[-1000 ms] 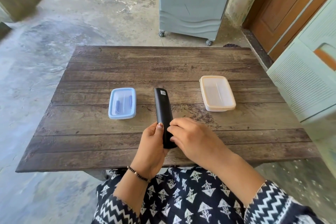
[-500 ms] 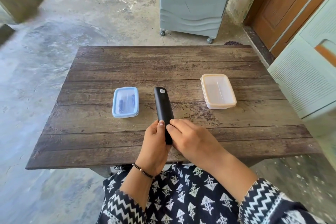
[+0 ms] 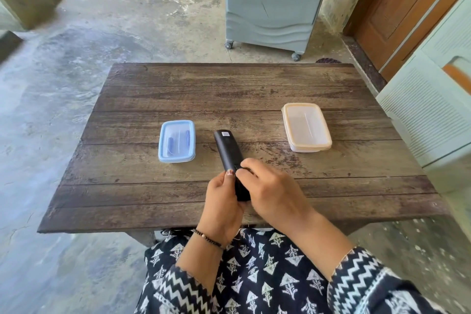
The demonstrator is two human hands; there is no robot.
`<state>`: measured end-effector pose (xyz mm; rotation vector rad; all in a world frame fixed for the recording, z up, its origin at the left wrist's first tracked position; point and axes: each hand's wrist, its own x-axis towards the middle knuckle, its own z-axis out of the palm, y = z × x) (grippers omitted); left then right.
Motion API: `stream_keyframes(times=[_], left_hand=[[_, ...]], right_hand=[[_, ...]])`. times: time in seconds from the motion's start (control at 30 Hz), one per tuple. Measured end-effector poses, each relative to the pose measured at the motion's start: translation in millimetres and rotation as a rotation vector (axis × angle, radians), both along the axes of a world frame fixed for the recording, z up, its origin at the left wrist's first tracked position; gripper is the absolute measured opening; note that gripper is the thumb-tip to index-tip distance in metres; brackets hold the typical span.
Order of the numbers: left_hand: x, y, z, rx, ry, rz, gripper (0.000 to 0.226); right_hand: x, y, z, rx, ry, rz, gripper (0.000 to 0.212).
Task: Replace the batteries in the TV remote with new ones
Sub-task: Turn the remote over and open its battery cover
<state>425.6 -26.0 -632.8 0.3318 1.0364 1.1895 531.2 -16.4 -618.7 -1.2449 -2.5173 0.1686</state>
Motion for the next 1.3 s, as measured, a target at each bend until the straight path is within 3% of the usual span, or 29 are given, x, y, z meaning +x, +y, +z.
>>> stream_keyframes(times=[0.17,0.53,0.7,0.87,1.17,1.3], left_hand=[[-5.6,8.0,-2.1,-0.005,-0.017,0.019,0.029],[-9.9,0.5,-4.6,0.052,-0.058,-0.087,0.03],[-12.5,4.6,-4.1,0.029,-0.045,-0.039,0.03],[-7.3,-0.1,-6.2,-0.001,-0.066,-0.026,0.034],[-10.2,-2.2,-10.6,0.016,-0.081,0.038,0.035],[-12.2,-1.8,-10.0,0.023,-0.07,0.034,0.035]], right_hand=[[0.3,-2.4,-2.1,-0.07,0.065,-0.01,0.036],[17.0,17.3,10.4,-0.353,0.215,0.002,0.03],[17.8,22.6,19.0,-0.224,0.255,0.007,0.023],[27.7,30.0,23.8,-0.036,0.455,-0.274,0.019],[48.5,2.1,-30.2,-0.463,1.054,-0.923,0.009],[48.5,1.1,-40.9,-0.425,0.943,-0.995,0.002]])
